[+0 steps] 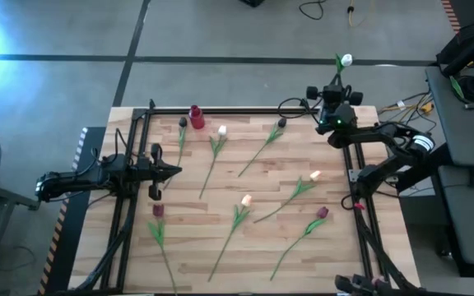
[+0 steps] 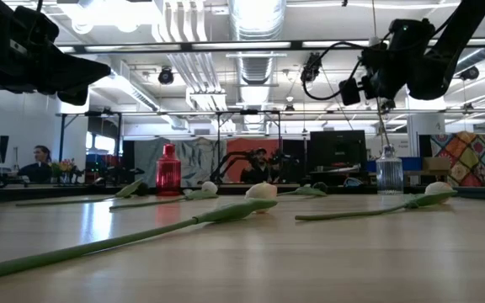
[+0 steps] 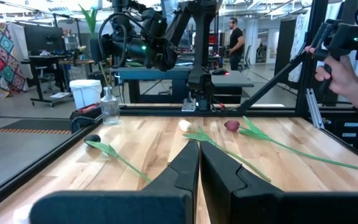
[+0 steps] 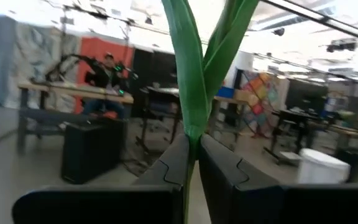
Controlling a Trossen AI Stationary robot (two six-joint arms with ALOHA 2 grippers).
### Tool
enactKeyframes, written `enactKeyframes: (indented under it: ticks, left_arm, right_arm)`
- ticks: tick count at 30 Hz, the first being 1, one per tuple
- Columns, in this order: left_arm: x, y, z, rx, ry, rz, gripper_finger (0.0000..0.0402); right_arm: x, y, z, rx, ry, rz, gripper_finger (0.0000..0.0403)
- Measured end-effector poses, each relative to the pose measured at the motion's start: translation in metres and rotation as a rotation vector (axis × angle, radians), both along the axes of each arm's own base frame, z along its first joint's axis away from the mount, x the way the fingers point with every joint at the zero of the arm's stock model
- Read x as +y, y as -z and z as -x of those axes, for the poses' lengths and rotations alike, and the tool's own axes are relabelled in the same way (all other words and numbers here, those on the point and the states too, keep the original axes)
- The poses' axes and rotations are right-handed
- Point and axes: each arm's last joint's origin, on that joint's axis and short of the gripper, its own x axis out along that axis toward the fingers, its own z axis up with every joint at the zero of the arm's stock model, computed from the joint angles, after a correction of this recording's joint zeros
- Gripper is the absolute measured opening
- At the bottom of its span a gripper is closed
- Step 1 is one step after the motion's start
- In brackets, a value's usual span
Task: Sort flowers into vase by color
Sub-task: Put the right white tulip into the transparent vase
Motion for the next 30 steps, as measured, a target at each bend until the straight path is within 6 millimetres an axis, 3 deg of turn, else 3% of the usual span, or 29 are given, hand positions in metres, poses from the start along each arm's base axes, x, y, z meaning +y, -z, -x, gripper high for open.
enactKeyframes:
  ticks: [10,24,30]
  left_arm:
    - [0.000,0.000,0.000,0.000,0.000,0.000,0.0000]
    - [0.000,0.000,0.000,0.000,0.000,0.000,0.0000]
    - [0.000,0.000,0.000,0.000,-0.001,0.000,0.0000]
  right_arm:
    - [0.009,-0.003,-0.008,0.105,0.093,-0.083,0.0039]
    - [0.018,-0.004,-0.017,0.116,0.122,-0.128,0.0147]
    - [0.025,-0.003,-0.022,0.159,0.156,-0.177,0.0159]
